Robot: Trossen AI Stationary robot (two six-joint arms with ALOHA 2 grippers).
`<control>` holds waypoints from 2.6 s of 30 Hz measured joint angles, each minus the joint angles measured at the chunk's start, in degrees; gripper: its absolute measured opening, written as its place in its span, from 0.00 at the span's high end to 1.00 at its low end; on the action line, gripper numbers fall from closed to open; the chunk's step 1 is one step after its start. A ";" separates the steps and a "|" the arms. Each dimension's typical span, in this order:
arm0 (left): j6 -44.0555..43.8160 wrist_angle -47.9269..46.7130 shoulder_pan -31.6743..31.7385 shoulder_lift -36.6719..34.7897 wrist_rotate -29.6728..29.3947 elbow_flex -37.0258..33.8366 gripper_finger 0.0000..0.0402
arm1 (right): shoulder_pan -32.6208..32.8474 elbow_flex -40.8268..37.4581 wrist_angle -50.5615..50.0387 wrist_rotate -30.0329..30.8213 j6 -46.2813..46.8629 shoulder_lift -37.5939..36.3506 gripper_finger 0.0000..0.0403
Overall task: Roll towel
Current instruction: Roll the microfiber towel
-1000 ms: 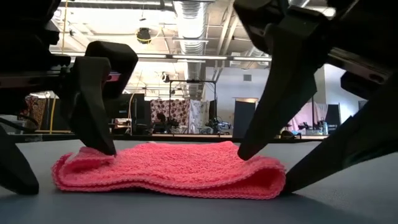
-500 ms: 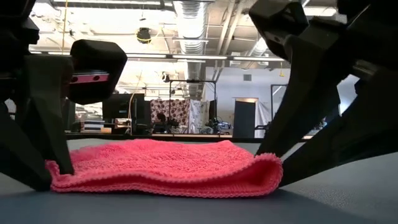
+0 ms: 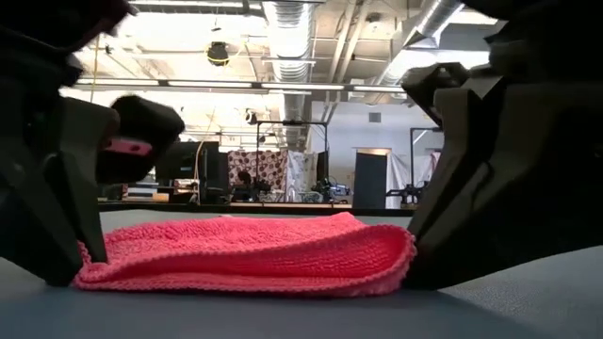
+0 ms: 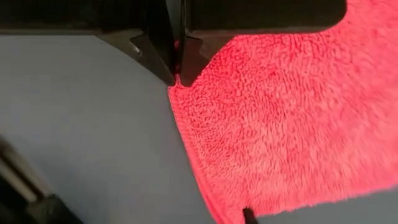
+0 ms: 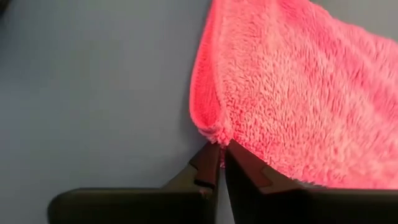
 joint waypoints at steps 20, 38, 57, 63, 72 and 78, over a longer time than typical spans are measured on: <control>-14.87 0.22 5.06 -1.33 12.78 -0.02 1.00 | 0.52 0.14 -0.35 -13.76 29.21 -0.13 0.96; 2.55 3.87 1.23 -6.98 8.33 -0.15 0.80 | 4.25 -0.02 -0.14 -9.12 40.86 -0.12 0.96; 20.52 3.40 -5.06 1.68 -6.46 6.46 0.67 | 4.04 -0.02 0.82 -8.73 45.42 -0.12 0.96; 15.75 -10.49 -4.28 2.34 -6.72 12.90 0.65 | 4.04 -0.04 1.00 -8.33 45.68 -0.11 0.96; 15.01 -8.03 -2.42 5.29 -3.06 13.44 0.65 | 4.22 -0.05 1.46 -6.14 47.35 -0.05 0.96; 14.95 -9.71 -2.56 7.99 -1.93 16.73 0.65 | 4.15 -0.04 1.37 -5.71 47.22 -0.04 0.96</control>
